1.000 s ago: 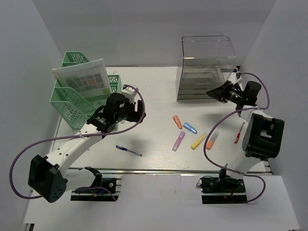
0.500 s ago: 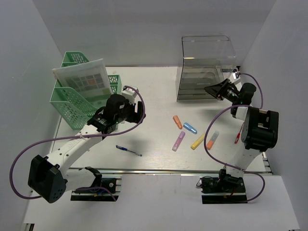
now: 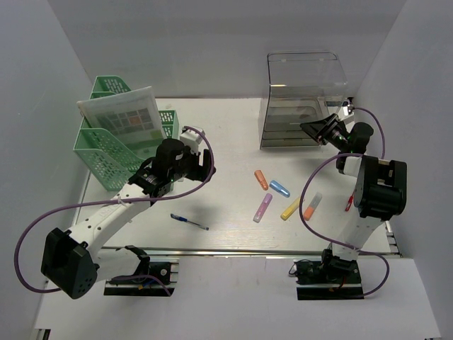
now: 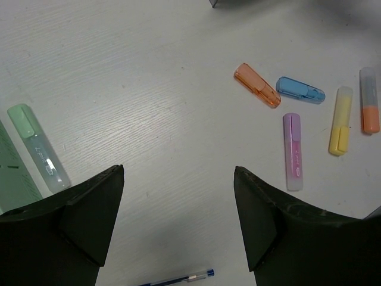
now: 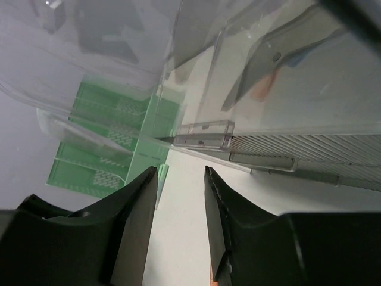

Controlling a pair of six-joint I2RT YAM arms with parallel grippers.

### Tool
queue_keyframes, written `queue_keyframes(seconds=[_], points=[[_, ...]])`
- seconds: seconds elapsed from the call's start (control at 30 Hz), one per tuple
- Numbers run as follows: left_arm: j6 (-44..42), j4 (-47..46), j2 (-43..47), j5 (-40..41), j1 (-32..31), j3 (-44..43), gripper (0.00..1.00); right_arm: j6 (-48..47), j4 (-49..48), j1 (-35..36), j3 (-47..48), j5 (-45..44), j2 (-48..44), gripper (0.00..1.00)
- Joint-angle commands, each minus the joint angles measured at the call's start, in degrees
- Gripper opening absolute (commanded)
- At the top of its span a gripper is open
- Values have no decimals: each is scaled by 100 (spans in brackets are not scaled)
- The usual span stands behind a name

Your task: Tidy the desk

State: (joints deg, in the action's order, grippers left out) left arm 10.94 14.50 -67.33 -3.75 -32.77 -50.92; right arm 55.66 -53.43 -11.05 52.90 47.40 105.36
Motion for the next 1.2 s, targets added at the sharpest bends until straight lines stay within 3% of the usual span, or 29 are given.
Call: queue_keyframes(seconds=[0.0, 0.37, 0.67, 1.17], points=[[-74, -132, 159, -144, 17, 91, 84, 226, -668, 59, -87, -257, 63, 43], [-74, -132, 159, -161, 17, 91, 85, 419, -809, 138, -333, -644, 81, 40], [-74, -150, 159, -170, 17, 108, 85, 604, -1565, 147, -509, -872, 169, 40], [-83, -176, 150, -170, 17, 135, 84, 525, -1337, 138, -211, -1075, 318, 40]])
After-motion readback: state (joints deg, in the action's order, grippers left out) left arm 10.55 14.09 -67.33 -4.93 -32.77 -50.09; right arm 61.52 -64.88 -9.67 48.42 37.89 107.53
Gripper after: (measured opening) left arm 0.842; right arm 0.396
